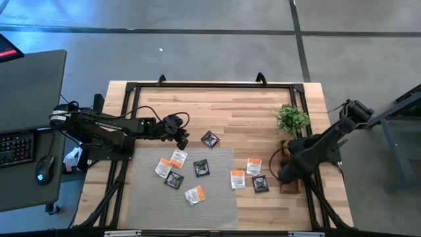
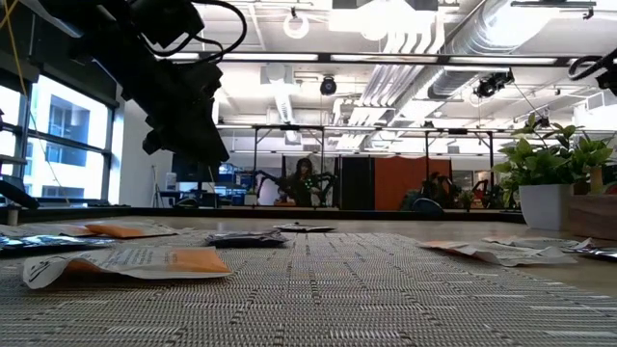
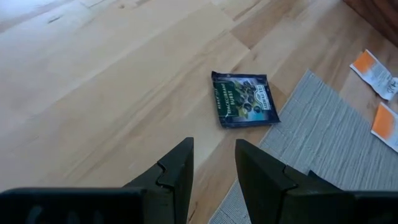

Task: Pick & Place Tea
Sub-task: Put the black tea bag into the middle section of the wooden organizer

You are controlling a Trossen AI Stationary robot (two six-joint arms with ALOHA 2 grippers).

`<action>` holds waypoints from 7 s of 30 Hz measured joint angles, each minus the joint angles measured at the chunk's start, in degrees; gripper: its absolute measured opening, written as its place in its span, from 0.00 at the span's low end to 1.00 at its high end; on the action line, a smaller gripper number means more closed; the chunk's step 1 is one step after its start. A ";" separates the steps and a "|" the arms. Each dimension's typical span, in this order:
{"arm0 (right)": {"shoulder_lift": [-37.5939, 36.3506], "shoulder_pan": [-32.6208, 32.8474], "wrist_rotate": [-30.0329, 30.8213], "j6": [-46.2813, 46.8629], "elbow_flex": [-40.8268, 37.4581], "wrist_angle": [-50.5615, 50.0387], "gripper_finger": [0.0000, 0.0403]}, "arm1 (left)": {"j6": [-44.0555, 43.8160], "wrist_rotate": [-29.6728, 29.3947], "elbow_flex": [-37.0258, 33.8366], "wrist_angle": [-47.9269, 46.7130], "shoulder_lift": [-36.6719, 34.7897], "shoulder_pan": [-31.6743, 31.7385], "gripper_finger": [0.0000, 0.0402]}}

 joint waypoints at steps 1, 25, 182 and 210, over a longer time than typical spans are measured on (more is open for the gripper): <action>0.86 0.00 0.19 -0.14 0.00 -0.02 0.00 | 0.00 0.26 0.00 -0.01 0.00 0.00 0.29; 9.45 0.00 -0.31 -6.29 6.55 -0.44 0.28 | 0.08 -1.64 0.00 -0.15 -0.01 0.00 0.29; -6.38 3.12 15.59 -4.39 11.08 1.90 0.00 | 26.58 5.40 19.80 2.82 22.71 6.40 0.40; 8.81 0.80 10.31 -2.87 11.04 -0.35 0.15 | 23.61 5.35 19.80 2.88 22.71 6.40 0.40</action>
